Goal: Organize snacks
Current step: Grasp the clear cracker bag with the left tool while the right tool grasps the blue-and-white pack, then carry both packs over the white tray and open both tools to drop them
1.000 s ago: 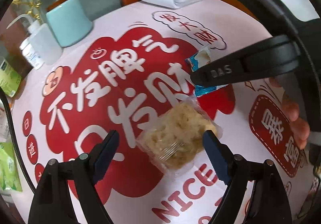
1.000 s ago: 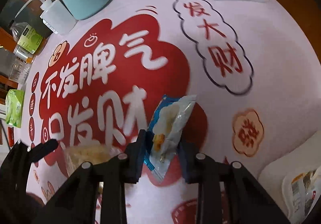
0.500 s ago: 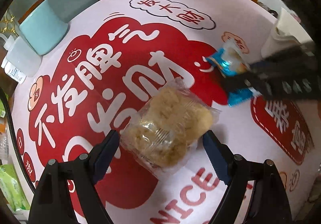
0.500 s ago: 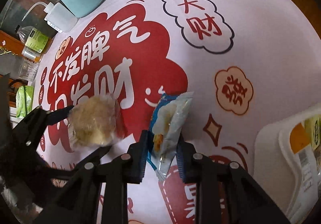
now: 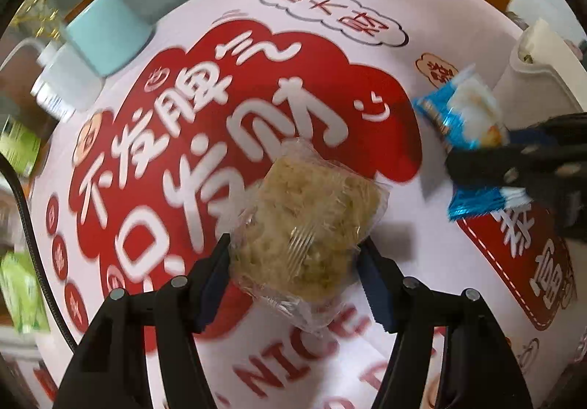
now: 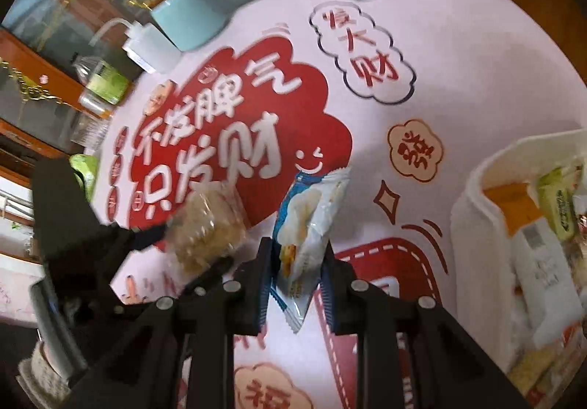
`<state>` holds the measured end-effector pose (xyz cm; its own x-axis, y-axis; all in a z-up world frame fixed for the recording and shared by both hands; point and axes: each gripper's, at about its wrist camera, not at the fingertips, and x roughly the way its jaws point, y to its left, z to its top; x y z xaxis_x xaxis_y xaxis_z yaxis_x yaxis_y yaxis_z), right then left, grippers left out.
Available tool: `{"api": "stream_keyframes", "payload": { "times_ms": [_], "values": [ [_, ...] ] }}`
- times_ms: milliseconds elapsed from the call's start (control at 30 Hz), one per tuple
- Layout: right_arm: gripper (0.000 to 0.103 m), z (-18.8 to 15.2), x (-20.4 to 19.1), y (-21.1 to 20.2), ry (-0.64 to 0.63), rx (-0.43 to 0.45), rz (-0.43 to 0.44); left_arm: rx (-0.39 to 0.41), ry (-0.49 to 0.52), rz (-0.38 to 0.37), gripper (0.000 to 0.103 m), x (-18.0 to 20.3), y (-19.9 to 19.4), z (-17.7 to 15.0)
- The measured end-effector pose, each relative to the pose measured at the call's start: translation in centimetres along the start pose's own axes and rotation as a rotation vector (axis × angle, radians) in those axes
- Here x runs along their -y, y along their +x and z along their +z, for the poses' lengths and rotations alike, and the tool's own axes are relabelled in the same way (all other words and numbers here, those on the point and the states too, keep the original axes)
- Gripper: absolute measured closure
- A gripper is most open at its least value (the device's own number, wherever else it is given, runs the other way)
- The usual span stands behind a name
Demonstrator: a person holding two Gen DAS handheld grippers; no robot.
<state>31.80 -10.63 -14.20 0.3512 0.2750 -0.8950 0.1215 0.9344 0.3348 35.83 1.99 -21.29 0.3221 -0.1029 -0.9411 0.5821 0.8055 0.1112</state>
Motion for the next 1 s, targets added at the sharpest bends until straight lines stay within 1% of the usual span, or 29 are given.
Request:
{"api": "stream_keyframes", "payload": {
  "times_ms": [100, 167, 333, 433, 500, 600, 733, 867, 1000],
  "values": [
    [0.079, -1.1, 0.0, -2.4, -0.001, 0.041, 0.022, -0.017, -0.066, -0.025, 0.039, 0.5, -1.6, -0.9],
    [0.079, -1.9, 0.3, -4.0, 0.0, 0.07, 0.029, 0.011, -0.119, -0.055, 0.039, 1.1, -4.1, -1.9],
    [0.079, -4.3, 2.0, -8.8, 0.008, 0.155, 0.037, 0.086, -0.193, -0.026, 0.039, 3.8, -9.4, -2.8],
    [0.079, -5.6, 3.5, -11.3, 0.012, 0.196, 0.028, 0.145, -0.245, -0.033, 0.039, 5.6, -12.6, -3.0],
    [0.079, -6.4, 4.6, -13.0, 0.01, 0.232, 0.006, 0.18, -0.265, -0.04, 0.039, 6.8, -14.4, -2.9],
    [0.079, -7.6, 6.5, -15.2, 0.021, 0.278, -0.02, 0.229, -0.265, -0.042, 0.039, 9.2, -17.0, -2.4],
    [0.079, -9.0, 9.4, -17.9, 0.052, 0.34, -0.073, 0.268, -0.24, -0.047, 0.039, 12.6, -19.5, -1.2],
    [0.079, -10.0, 12.5, -19.9, 0.091, 0.381, -0.128, 0.293, -0.196, -0.048, 0.039, 16.8, -20.7, 0.3],
    [0.079, -10.7, 15.8, -21.2, 0.13, 0.407, -0.164, 0.294, -0.168, -0.07, 0.039, 20.2, -21.0, 1.9]
  ]
}}
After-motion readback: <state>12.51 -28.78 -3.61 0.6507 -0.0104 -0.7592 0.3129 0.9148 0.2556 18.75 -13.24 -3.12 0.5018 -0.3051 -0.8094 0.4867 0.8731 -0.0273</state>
